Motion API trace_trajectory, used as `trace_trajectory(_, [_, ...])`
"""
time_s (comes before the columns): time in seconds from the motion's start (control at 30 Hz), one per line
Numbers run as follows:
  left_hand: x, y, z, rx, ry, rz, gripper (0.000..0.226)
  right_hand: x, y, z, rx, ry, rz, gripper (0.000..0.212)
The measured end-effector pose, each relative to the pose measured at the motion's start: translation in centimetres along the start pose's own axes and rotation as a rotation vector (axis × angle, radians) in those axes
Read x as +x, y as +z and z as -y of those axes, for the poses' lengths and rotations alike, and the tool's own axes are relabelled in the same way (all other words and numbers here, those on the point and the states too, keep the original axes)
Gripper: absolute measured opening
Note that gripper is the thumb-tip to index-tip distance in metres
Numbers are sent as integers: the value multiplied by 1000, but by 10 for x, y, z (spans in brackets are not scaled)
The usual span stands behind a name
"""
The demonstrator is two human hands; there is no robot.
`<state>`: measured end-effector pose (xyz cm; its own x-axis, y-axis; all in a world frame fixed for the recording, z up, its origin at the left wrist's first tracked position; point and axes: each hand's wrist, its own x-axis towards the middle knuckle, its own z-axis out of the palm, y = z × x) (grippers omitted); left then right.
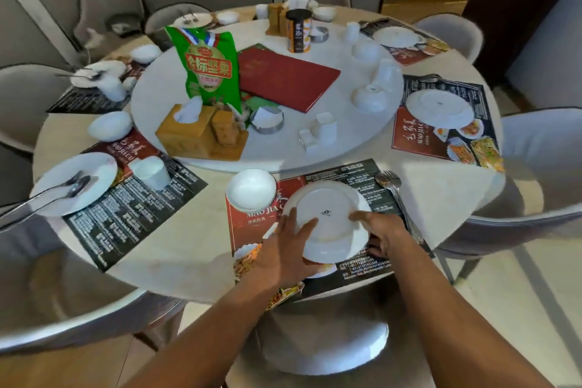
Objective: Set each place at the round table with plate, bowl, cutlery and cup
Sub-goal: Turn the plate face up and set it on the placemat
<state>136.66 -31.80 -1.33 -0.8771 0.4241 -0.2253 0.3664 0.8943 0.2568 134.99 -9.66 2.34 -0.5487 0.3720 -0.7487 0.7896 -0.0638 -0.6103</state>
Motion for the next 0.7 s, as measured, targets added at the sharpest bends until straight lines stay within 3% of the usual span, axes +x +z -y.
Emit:
trace_trajectory(0.13, [-15,3,-14,85,73,-126,82,-19,-5,-6,16,-55,21,44])
trace_trajectory(0.27, [-26,6,-25,155,133,-257,89,-47,-11,-9,23,-223,-56,35])
trace_trajectory(0.47, [-39,-15,-30,130,171,-548,73,-63,-21,-16,244,-320,-40,46])
trace_trajectory(0.6, [-46,-43,-45,-234,-16,-699,33,-57,-22,-25,301,-295,-5,59])
trace_trajectory(0.7, [-39,-47,-46,-744,-216,-588,22,-47,-23,-29,132,-270,46,45])
